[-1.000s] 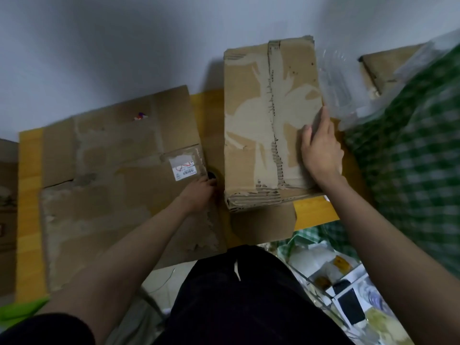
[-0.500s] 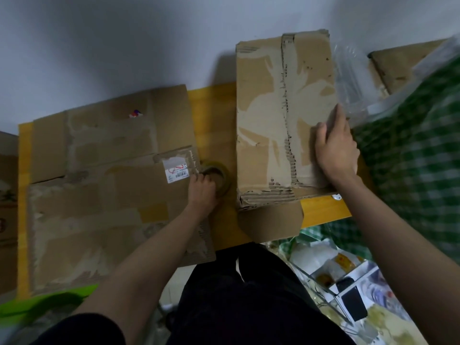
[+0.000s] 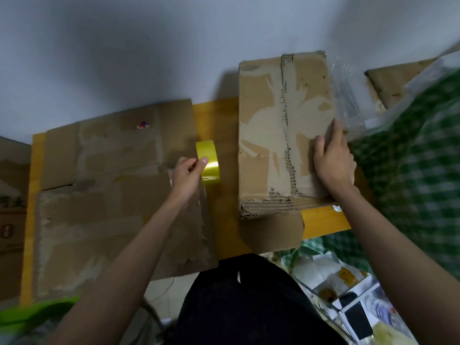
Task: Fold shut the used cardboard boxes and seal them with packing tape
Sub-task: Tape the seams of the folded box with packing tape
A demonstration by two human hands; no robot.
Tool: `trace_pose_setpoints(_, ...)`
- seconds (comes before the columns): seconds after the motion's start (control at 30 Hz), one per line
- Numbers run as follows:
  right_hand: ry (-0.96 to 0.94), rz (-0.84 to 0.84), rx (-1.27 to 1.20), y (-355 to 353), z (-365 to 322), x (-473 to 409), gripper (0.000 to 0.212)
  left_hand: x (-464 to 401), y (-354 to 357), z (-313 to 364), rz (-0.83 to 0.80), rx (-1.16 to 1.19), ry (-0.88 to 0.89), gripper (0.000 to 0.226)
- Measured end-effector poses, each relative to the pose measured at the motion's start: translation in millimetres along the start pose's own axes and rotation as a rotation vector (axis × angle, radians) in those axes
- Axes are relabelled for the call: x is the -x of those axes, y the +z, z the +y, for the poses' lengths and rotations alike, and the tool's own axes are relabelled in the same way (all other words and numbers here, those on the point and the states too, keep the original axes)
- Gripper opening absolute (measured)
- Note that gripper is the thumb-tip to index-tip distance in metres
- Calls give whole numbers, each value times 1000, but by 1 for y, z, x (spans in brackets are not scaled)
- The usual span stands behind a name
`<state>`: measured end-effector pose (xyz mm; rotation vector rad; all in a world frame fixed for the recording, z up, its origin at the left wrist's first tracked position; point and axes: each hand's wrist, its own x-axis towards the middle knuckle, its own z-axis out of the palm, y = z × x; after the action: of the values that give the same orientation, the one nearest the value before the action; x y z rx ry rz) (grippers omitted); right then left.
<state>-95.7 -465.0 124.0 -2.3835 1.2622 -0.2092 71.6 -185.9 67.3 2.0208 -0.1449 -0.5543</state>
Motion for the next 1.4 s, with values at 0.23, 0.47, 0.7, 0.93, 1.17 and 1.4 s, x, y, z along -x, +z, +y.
trace_pose_setpoints(0.23,-30,-96,-152,1,-1,17,64,25,-37,94,-28,18,302,14)
trace_pose_setpoints(0.47,-215,-218,-148,12,-5,39,63,43,-35,125,4,-44,445,6)
trace_pose_setpoints(0.7,-204,-66,-424,0,-37,35,51,61,-36,136,-4,-115,563,9)
trace_pose_setpoints(0.93,-47,-821,-1331,-76,-130,44,51,74,-28,141,50,-259,885,27)
trace_pose_setpoints(1.17,-144,-885,-1443,-84,-140,53,44,73,-36,137,88,-128,835,41)
trace_pose_setpoints(1.4,-231,-1033,-1530,-84,-139,53,46,61,-52,163,33,173,589,47)
